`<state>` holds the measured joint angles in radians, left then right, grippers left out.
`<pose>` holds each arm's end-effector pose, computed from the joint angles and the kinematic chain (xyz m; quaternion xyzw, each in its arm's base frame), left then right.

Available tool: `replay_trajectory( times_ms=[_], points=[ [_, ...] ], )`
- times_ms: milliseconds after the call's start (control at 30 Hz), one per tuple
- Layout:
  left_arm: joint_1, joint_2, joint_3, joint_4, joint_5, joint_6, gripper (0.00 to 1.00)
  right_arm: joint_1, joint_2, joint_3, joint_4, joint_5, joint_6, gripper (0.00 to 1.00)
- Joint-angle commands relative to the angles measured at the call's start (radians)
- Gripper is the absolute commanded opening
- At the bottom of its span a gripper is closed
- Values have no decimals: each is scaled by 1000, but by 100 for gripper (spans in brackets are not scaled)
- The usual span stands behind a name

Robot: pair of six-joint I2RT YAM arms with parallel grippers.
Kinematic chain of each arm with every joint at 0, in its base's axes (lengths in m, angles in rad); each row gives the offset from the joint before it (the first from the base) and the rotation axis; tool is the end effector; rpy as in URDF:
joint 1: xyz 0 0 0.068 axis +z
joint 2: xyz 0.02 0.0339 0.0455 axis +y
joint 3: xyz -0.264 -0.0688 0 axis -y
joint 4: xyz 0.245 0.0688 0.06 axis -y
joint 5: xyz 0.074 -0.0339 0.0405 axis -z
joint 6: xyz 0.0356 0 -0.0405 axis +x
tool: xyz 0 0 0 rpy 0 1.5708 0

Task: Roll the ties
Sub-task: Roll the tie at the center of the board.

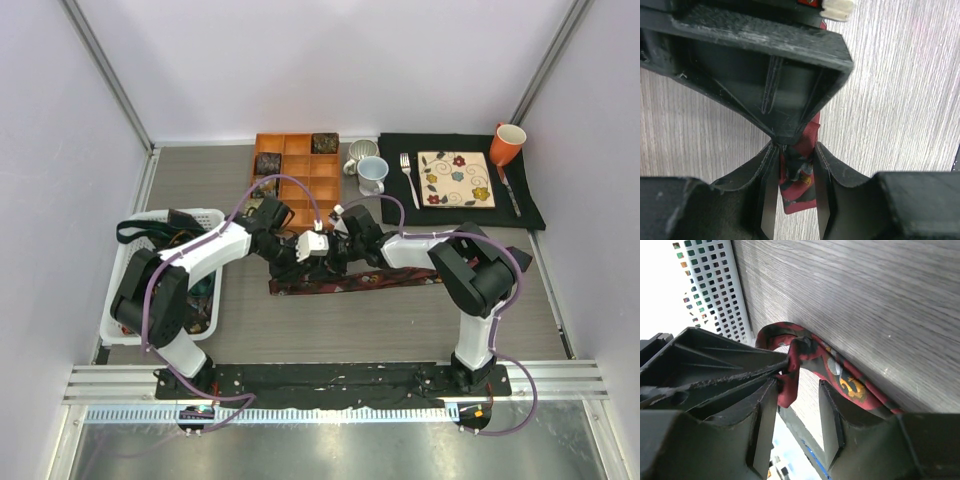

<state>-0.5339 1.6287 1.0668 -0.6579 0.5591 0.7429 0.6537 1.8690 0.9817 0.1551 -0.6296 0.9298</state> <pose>0.2576 -0.1742 0.1995 0.6027 0.7313 -0.2527 0.1952 0.2851 0.2448 0.1451 -0.0053 0.8776 0.4742 0.0707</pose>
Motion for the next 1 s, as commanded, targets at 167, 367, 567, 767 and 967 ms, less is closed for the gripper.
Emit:
replay_trajectory(
  times_ms=[167, 367, 567, 767, 967],
  points=[
    [-9, 0, -19, 41, 41, -4, 35, 17, 9, -12, 188, -56, 64, 40],
    [-9, 7, -28, 50, 30, -7, 34, 30, 7, -17, 190, -85, 61, 34],
    [-9, 5, -45, 55, 13, -10, 35, 29, 18, -8, 57, -50, -23, 3],
    [0, -27, -74, 11, -31, 13, 60, 30, 32, 14, -29, 10, -112, 1],
    [6, -69, -126, 67, -77, 0, 79, 30, 48, 20, -42, 24, -141, 1]
  ],
)
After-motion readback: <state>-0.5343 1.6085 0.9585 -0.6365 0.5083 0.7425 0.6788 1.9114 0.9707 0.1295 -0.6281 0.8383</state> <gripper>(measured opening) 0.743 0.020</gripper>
